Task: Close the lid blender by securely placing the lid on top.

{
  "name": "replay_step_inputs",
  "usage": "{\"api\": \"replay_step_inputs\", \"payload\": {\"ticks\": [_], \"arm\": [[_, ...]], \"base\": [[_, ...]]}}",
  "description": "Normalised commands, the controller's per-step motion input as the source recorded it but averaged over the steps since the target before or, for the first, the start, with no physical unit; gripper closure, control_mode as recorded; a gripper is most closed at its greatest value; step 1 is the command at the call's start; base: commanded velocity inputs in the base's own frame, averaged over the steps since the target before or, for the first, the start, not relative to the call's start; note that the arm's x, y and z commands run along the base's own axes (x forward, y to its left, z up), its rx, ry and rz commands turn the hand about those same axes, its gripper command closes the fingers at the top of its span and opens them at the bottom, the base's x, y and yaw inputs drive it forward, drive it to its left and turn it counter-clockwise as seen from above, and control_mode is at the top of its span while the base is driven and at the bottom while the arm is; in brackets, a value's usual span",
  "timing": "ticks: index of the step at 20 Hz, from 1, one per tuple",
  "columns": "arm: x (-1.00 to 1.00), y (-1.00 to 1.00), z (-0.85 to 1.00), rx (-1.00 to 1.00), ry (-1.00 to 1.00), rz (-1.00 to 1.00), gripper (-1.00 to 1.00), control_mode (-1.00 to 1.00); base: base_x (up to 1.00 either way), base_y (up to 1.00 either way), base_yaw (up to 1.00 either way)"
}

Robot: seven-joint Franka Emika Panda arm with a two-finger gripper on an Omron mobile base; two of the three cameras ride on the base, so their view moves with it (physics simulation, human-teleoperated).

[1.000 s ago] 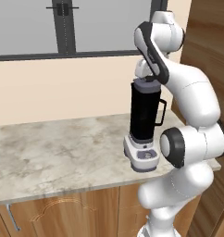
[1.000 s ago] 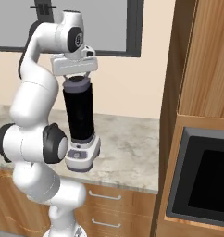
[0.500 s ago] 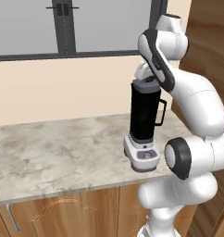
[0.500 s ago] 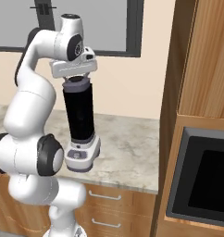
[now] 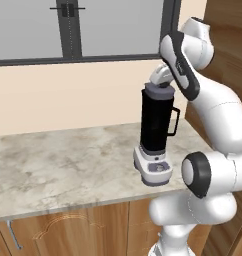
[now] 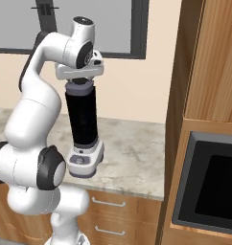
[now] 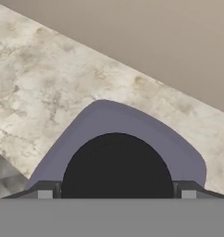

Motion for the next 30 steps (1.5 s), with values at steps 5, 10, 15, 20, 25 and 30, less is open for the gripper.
{"api": "replay_step_inputs", "payload": {"ticks": [5,10,15,20,25,30], "arm": [[0.00,0.00,-0.58,0.01,-0.11,0.00,1.00,-1.00],[0.04,0.00,-0.55,-0.04,-0.06,0.00,1.00,-1.00],[-0.04,-0.04,-0.63,-0.01,-0.01,0.00,1.00,-1.00],[-0.01,-0.02,-0.44,0.00,-0.04,0.00,1.00,-1.00],[-0.19,-0.05,-0.27,0.00,-0.20,0.00,1.00,-1.00],[0.02,0.00,-0.33,0.00,-0.04,0.00,1.00,-1.00]], "base": [[0.00,0.00,0.00],[0.00,0.00,0.00],[0.00,0.00,0.00],[0.00,0.00,0.00],[0.00,0.00,0.00],[0.00,0.00,0.00]]}}
